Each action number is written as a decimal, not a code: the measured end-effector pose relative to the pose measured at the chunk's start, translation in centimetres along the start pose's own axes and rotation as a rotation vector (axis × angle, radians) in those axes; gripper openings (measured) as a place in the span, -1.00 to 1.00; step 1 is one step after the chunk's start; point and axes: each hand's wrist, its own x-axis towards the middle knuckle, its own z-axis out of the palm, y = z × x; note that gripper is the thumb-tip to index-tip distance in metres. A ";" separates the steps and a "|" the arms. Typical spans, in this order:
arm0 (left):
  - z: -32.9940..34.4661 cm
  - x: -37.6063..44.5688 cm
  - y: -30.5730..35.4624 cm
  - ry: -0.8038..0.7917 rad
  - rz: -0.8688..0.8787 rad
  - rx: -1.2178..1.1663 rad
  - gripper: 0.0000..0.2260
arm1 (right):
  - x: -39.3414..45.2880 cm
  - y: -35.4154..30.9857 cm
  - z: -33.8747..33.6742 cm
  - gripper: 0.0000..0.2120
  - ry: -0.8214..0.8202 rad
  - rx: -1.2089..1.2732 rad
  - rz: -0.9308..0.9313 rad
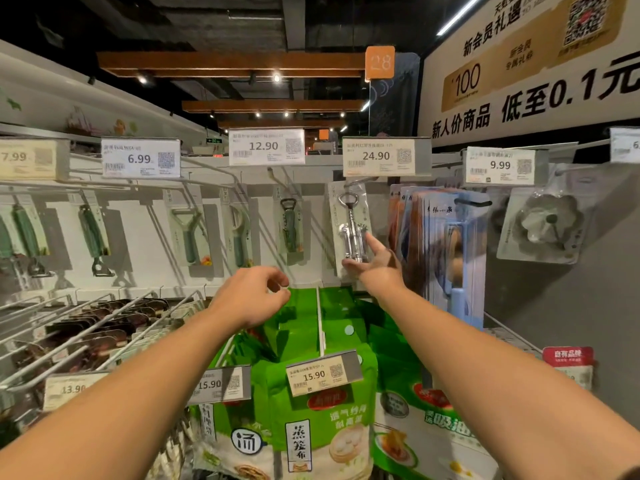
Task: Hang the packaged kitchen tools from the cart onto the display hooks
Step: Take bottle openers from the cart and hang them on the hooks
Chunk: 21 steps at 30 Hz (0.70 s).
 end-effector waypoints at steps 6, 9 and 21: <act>0.7 0.8 0.2 0.000 -0.028 0.035 -0.69 | 1.7 -0.3 0.5 -0.19 0.008 -0.064 0.053; 0.7 0.9 0.1 -0.002 -0.044 0.055 -0.68 | 1.3 -0.4 1.0 -0.20 0.076 -0.181 0.061; -1.0 -3.9 1.1 0.062 -0.317 0.185 -0.63 | -5.9 -2.2 4.8 -0.56 -0.177 -0.398 -0.129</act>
